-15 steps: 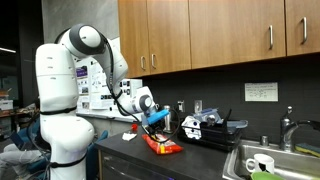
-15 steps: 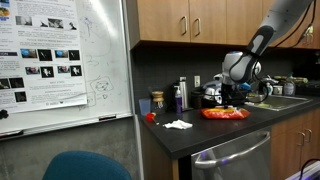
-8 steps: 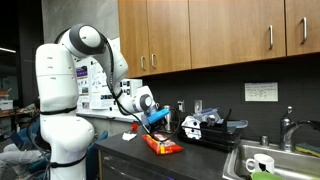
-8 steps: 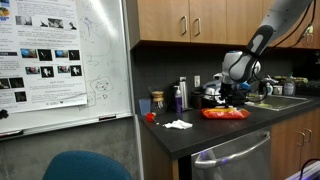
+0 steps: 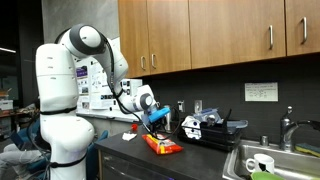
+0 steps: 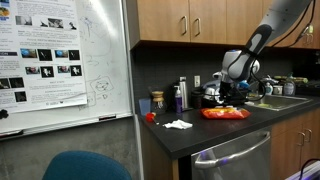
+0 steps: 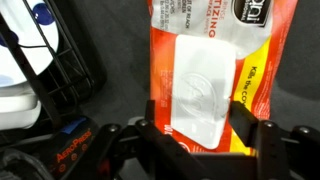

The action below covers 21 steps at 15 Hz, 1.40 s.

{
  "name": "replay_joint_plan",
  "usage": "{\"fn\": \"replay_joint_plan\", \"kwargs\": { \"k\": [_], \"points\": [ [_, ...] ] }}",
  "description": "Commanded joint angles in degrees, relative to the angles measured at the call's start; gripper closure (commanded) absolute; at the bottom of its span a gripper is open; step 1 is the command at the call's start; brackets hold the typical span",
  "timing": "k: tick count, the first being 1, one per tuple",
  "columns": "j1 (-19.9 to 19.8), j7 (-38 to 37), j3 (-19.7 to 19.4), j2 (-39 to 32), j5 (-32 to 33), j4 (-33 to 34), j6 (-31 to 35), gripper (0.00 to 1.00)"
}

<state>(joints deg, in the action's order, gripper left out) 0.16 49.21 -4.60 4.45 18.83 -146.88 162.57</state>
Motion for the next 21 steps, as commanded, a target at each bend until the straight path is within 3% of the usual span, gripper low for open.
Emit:
{"fn": "replay_joint_plan", "kwargs": {
  "k": [1,7,13,21],
  "points": [
    [-0.2,2.7,0.15,-0.86,-2.3,0.74,0.65,0.58],
    [-0.27,5.14,0.08,-0.85,-4.9,0.59,0.46,1.0],
    [-0.19,9.29,0.02,0.73,-6.21,0.33,-1.95,1.0],
    [-0.55,10.29,0.02,0.5,-5.19,0.82,-0.22,0.99]
  ]
}}
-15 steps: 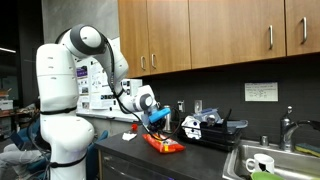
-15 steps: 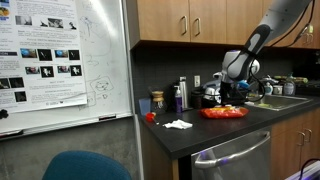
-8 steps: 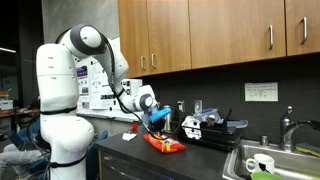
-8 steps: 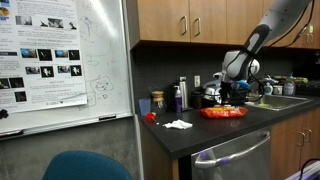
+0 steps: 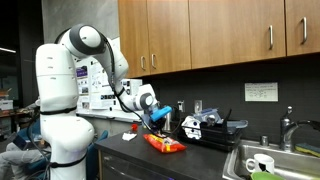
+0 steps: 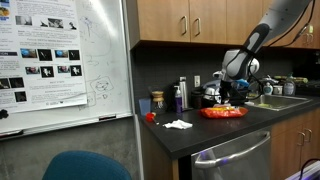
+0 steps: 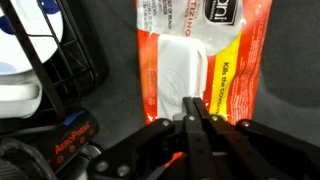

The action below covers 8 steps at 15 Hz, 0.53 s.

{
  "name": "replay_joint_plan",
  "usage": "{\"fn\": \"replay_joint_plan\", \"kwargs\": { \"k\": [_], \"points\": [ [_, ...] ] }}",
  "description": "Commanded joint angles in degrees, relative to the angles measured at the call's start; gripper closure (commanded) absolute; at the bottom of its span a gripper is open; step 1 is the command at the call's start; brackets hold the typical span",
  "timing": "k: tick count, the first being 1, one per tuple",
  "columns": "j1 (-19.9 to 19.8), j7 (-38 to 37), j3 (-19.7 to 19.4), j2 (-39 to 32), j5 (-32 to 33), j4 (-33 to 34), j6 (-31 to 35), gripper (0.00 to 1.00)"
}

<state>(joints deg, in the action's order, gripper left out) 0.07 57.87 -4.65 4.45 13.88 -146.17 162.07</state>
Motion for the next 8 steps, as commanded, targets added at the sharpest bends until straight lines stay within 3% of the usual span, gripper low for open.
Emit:
{"fn": "replay_joint_plan", "kwargs": {
  "k": [1,8],
  "points": [
    [-0.45,1.67,0.1,0.34,-0.2,0.21,0.6,0.99],
    [-1.3,-0.37,0.46,-0.81,3.84,1.37,5.75,0.99]
  ]
}}
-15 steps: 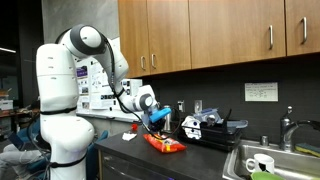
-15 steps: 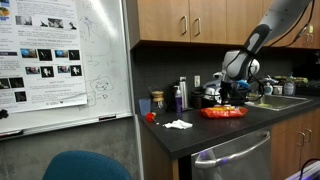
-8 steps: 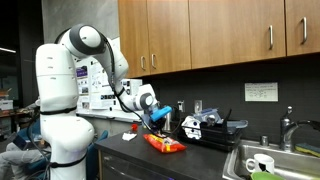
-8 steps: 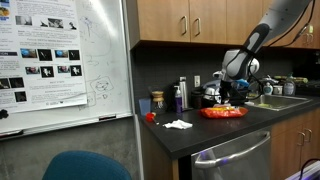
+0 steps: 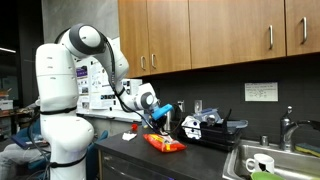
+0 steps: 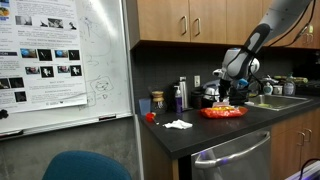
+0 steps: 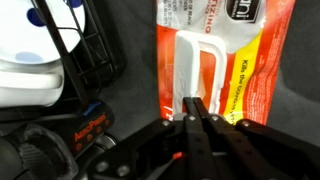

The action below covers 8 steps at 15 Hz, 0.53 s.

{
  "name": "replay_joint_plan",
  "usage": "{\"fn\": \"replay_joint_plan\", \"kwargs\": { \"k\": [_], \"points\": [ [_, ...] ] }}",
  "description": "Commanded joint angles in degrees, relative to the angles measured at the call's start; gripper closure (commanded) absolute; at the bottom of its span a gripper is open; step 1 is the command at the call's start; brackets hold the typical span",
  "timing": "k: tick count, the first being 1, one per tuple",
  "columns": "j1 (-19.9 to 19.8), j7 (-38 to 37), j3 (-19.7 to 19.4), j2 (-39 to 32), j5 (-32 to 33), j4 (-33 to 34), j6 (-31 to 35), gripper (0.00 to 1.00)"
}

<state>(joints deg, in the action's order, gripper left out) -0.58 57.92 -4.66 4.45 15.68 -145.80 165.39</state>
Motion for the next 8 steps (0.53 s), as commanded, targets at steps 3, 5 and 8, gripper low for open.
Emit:
{"fn": "replay_joint_plan", "kwargs": {
  "k": [3,5,8],
  "points": [
    [-0.43,-0.12,0.59,-1.79,2.23,1.52,3.93,0.99],
    [-0.28,0.18,0.71,-2.45,1.72,1.71,4.64,0.99],
    [0.05,1.01,0.29,-3.06,0.93,1.93,5.41,0.99]
  ]
}}
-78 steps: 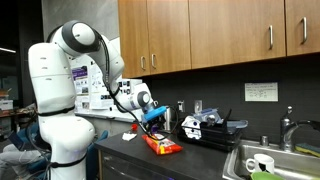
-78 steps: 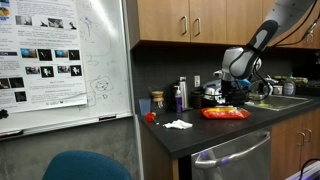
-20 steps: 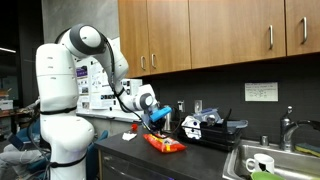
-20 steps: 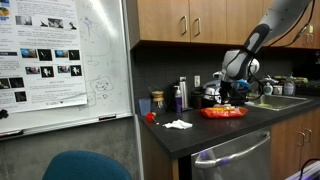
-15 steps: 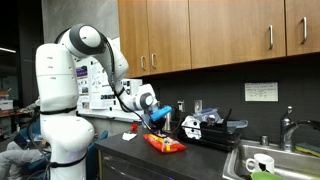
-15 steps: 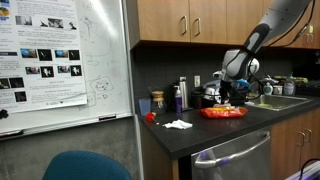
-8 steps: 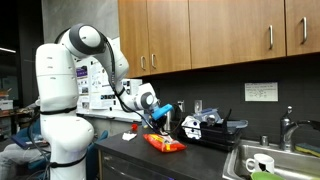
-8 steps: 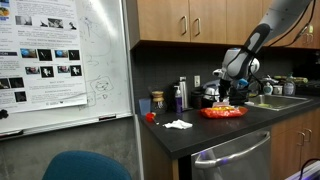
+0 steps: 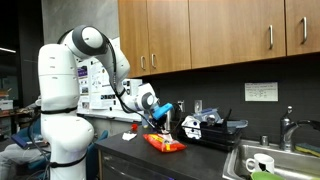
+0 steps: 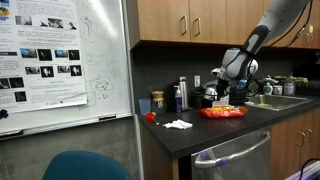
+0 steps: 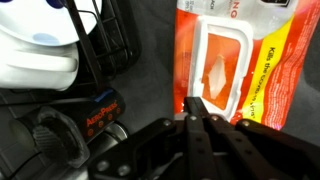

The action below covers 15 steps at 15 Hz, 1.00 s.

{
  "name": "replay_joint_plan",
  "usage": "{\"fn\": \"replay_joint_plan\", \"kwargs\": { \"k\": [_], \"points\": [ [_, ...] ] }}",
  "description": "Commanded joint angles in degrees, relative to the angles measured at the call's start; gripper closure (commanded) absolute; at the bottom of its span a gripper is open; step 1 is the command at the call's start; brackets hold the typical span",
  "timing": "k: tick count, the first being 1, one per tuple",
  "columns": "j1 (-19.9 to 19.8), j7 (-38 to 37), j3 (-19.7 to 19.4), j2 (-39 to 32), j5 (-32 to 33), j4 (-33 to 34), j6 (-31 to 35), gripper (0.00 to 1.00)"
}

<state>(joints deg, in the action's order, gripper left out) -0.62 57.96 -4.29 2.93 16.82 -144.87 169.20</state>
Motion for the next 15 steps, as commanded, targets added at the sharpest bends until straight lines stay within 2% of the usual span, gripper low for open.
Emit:
{"fn": "replay_joint_plan", "kwargs": {
  "k": [1,8,15],
  "points": [
    [0.0,1.04,-0.19,-1.84,-0.15,1.16,2.01,0.99],
    [0.0,2.44,-0.77,-4.57,-0.77,2.43,4.52,0.99],
    [-0.35,6.82,-0.05,-8.87,-4.8,5.3,7.0,0.99]
  ]
}}
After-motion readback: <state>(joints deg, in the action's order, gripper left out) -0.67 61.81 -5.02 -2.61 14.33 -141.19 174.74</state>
